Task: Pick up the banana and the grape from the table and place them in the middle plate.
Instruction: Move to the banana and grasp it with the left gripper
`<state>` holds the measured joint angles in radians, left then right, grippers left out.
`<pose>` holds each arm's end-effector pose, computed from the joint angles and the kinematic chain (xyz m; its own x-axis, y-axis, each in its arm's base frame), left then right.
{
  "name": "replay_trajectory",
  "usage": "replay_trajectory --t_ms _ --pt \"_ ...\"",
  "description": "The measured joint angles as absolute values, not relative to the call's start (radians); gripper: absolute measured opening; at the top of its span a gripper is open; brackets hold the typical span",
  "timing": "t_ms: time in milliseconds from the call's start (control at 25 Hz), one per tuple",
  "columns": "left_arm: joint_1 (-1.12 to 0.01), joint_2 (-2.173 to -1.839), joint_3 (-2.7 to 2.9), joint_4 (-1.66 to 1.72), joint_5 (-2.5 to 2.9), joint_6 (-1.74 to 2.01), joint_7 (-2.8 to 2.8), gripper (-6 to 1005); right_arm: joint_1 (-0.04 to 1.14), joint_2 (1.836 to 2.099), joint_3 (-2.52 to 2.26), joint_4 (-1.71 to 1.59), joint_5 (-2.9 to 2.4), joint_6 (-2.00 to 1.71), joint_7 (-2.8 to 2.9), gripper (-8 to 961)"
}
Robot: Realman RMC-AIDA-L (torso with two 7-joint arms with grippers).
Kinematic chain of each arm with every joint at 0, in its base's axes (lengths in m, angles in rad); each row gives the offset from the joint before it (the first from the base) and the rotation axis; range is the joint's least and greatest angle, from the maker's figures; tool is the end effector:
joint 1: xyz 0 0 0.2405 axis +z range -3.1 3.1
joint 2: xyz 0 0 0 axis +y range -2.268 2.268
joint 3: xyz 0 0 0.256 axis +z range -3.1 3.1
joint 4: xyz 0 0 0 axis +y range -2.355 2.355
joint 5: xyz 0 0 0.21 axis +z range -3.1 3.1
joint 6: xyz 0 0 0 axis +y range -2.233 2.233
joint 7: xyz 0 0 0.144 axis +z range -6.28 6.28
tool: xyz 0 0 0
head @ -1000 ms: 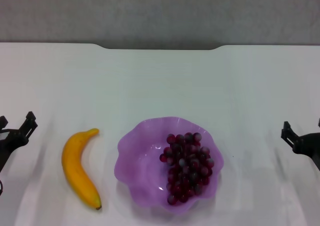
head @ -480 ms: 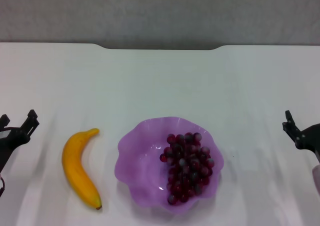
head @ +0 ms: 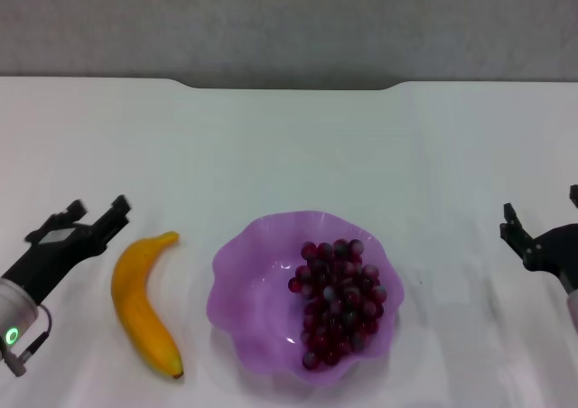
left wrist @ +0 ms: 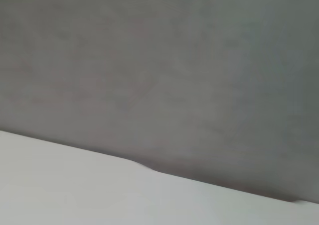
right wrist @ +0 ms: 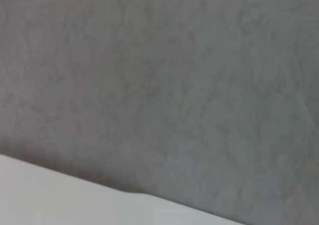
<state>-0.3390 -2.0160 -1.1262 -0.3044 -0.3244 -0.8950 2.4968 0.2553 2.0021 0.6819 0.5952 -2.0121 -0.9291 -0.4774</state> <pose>-0.3514 0.3236 -0.0245 0.4545 0.2511 0.8546 0.8894 -0.1809 -0.4198 0.3246 0.3031 -0.0437 0.8807 -0.0851 -0.4659 -0.4733 -0.1232 -0.8722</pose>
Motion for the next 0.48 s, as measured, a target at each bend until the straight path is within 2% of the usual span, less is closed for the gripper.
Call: replay_trajectory --t_ms 40,80,120,200,360,480 --pt "-0.34 -1.998 -1.121 -0.328 -0.254 -0.894 2.429 782 0.259 2.002 0.681 0.594 -2.012 -0.921 -0.476 906" --pt "-0.338 -1.949 -1.129 -0.386 -0.112 -0.898 2.271 782 0.262 2.002 0.681 0.593 -2.012 -0.913 -0.475 907" --pt "-0.337 -1.939 -1.129 -0.398 -0.095 -0.9 2.249 782 0.265 2.002 0.681 0.591 -2.012 -0.906 -0.473 907" --pt "-0.331 -1.888 -1.134 -0.464 -0.004 -0.913 2.137 782 0.27 2.003 0.681 0.587 -2.012 -0.898 -0.472 907" --pt "-0.324 -1.83 -1.183 -0.584 0.15 -0.865 2.054 781 0.278 2.003 0.681 0.58 -2.012 -0.883 -0.472 907" --pt "-0.305 -1.805 -1.264 -0.699 0.362 -0.716 1.94 781 0.287 2.003 0.68 0.579 -2.011 -0.877 -0.474 907"
